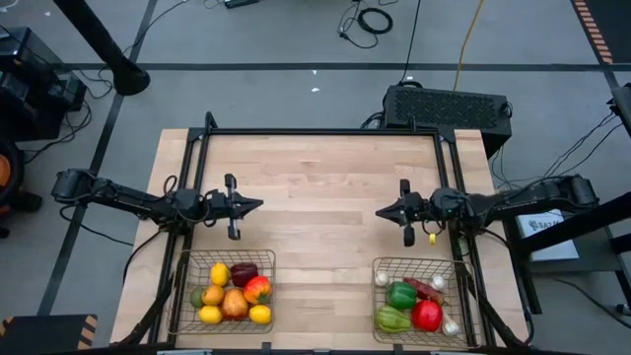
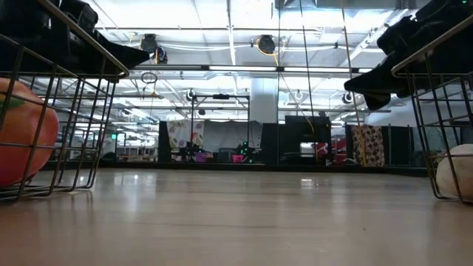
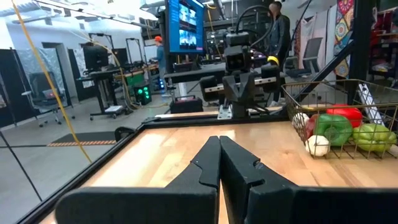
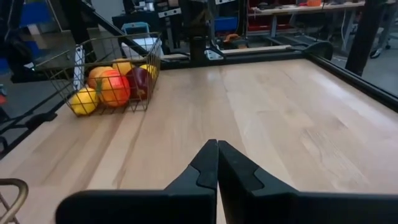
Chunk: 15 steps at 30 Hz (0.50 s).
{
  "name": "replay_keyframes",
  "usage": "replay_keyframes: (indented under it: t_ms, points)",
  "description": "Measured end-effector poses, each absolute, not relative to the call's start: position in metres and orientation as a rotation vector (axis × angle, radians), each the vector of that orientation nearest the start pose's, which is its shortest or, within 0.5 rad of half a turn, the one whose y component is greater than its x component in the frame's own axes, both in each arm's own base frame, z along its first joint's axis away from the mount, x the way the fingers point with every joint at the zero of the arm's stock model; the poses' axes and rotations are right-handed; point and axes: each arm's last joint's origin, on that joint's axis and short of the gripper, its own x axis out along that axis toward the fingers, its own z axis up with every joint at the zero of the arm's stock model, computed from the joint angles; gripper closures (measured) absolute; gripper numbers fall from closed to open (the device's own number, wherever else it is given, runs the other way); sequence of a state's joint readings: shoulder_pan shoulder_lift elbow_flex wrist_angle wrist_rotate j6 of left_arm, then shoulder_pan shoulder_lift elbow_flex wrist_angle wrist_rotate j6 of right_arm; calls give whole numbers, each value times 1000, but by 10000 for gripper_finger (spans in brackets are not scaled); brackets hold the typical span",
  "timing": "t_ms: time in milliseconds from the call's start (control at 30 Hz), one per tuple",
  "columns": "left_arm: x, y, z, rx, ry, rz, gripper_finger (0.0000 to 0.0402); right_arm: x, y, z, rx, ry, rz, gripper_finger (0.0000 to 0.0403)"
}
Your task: Sort produce into baskets
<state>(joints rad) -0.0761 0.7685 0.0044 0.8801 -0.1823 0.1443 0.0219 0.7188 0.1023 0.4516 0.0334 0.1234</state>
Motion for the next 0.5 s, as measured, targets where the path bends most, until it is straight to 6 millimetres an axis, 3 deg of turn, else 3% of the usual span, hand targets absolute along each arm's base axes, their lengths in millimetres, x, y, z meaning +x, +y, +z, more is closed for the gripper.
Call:
replay_keyframes:
  t_ms: [500]
  points:
    - [144,-5,172,130,-106,127,395,133,2,152,117,162,-20,403]
